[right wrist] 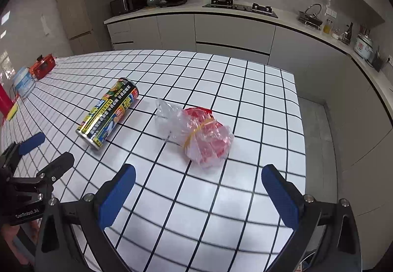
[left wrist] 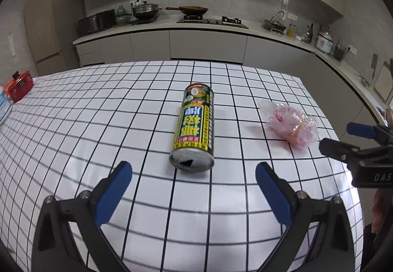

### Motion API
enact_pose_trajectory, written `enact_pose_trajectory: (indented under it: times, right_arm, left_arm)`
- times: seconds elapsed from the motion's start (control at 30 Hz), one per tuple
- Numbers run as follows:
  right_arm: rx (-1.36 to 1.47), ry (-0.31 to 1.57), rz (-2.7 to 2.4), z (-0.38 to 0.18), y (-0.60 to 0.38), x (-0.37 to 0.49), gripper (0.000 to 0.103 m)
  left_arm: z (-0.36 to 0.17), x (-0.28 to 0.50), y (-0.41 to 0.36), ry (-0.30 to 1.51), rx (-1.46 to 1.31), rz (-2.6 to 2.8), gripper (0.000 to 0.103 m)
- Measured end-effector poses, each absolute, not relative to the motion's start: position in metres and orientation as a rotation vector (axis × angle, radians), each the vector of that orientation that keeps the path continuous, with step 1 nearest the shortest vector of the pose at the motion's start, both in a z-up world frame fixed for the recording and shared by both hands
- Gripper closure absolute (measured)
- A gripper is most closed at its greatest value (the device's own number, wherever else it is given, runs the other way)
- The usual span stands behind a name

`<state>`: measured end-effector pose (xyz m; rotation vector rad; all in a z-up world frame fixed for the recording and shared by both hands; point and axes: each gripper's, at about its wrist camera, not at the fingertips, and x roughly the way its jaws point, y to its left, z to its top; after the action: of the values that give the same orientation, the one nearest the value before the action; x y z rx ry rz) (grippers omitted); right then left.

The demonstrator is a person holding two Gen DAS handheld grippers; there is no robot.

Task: Collect trash
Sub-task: 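Grasp the plastic bag with the right tool while the left tool grasps the coconut can, then carry the bag and coconut can over the bin and release both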

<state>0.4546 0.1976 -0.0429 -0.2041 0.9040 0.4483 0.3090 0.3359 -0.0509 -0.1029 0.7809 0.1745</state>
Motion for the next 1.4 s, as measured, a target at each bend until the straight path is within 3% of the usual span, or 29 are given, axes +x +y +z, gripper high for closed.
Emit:
enact_pose_trajectory:
  times: [0.5, 0.63, 0.73, 0.77, 0.83, 0.9, 1.4]
  right_arm:
    - [-0.290, 0.979, 0.414, -0.096, 0.242, 0.529, 0.002]
    - [-0.262, 1.020, 0.413, -0.106, 0.245, 0.536, 0.022]
    - [-0.232, 1.028, 0.407, -0.110, 0.244, 0.535, 0.027]
    - [-0.226, 1.023, 0.398, -0.110, 0.244, 0.535, 0.034]
    - [-0.198, 1.021, 0.394, -0.107, 0.241, 0.533, 0.037]
    - [-0.144, 1.029, 0.407, -0.105, 0.237, 0.532, 0.038]
    - [-0.068, 0.963, 0.428, -0.067, 0.215, 0.489, 0.038]
  left_arm:
    - [-0.093, 0.396, 0.360, 0.884, -0.131, 0.074, 0.006]
    - [-0.102, 0.403, 0.363, 0.915, -0.131, 0.059, 0.009]
    - [-0.103, 0.402, 0.358, 0.913, -0.104, 0.055, 0.009]
    - [-0.103, 0.403, 0.358, 0.912, -0.102, 0.048, 0.011]
    - [-0.102, 0.405, 0.355, 0.907, -0.088, 0.051, 0.022]
    - [-0.099, 0.405, 0.352, 0.899, -0.067, 0.051, 0.049]
    - [-0.067, 0.366, 0.342, 0.824, -0.115, 0.025, 0.049]
